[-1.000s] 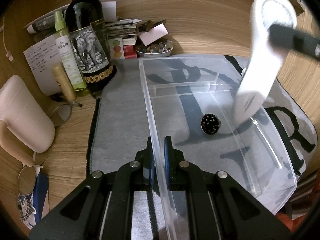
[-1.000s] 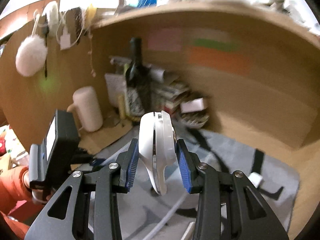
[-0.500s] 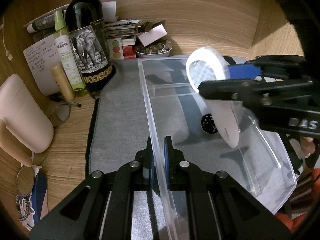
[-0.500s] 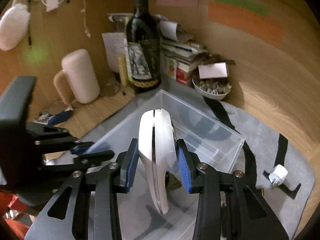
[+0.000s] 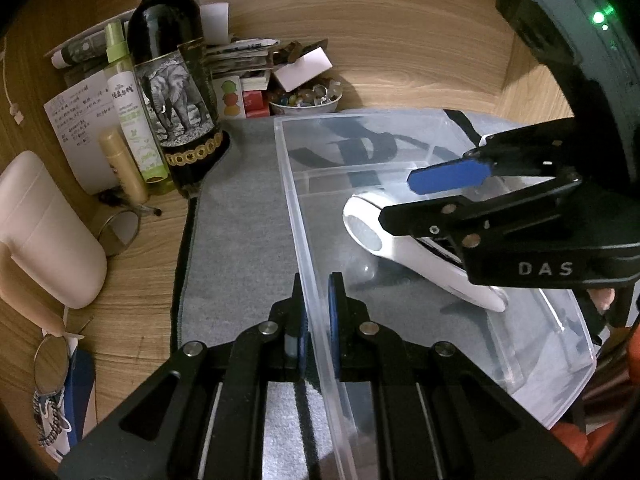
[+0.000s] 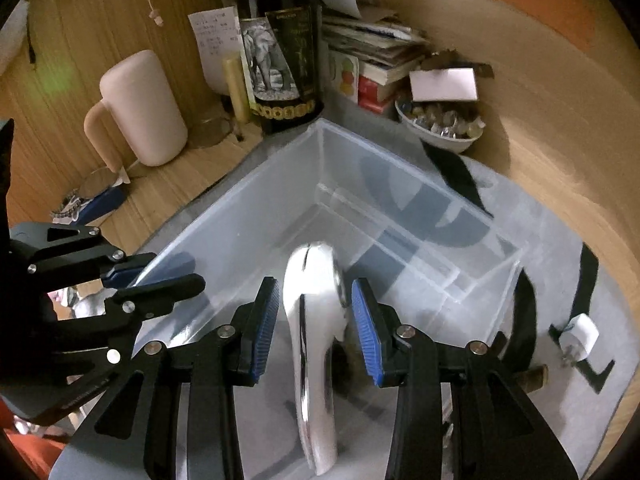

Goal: Organize rigid objects
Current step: 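Lift the white device and lay it flat inside the box, releasing, then grasp the white wall plug adapter with the right gripper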

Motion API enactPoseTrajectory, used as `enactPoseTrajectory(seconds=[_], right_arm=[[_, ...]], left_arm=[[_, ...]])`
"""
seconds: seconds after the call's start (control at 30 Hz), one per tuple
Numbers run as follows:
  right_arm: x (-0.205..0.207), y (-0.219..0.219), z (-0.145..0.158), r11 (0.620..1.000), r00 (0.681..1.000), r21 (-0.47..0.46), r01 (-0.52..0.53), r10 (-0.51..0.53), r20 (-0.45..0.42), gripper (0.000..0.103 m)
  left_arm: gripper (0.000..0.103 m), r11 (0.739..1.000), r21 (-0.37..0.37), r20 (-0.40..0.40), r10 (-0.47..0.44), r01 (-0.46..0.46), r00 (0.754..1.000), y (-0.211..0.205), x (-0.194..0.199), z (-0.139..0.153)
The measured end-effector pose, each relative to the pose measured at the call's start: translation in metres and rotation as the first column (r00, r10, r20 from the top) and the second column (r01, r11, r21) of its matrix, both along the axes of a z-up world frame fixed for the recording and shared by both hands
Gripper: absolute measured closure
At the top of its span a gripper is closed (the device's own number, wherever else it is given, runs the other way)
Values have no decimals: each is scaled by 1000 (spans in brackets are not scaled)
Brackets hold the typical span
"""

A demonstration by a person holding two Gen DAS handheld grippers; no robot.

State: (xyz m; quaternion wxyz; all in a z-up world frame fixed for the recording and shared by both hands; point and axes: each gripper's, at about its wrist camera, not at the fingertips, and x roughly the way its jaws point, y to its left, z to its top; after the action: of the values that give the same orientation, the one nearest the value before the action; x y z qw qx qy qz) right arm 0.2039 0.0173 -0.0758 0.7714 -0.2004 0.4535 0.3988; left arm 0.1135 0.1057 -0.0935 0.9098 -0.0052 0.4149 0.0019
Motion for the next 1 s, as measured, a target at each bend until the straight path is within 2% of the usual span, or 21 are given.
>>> enactPoseTrajectory(seconds=[0.13,0.3,0.4,0.53,0.8,1.0], right_arm=[[-3,-1,6,1000,999,9,5,-6,39,56],[-7,-11,19,999,996,34,21,-24,88,48],[-8,-21,30,998,992,53,39,-45,118,47],[-6,-39,44,994,985,85,71,-84,154,38],[20,-94,63,972,946,109,207,-227,231,34],[56,-137,42,934,914,80,349,-358,191,32]], left_arm=[[95,1000,-2,-1,1,-1,1000,-1,-1,2],[95,1000,-5,-5,3,-3,1000,0,0,2],[95,1000,-6,-8,5,-5,1000,0,2,0],[95,1000,-12,-12,9,-9,1000,2,4,-1],[95,1000,-22,-18,17,-17,1000,3,6,-2],[95,1000,-21,-20,17,-17,1000,3,5,-3]])
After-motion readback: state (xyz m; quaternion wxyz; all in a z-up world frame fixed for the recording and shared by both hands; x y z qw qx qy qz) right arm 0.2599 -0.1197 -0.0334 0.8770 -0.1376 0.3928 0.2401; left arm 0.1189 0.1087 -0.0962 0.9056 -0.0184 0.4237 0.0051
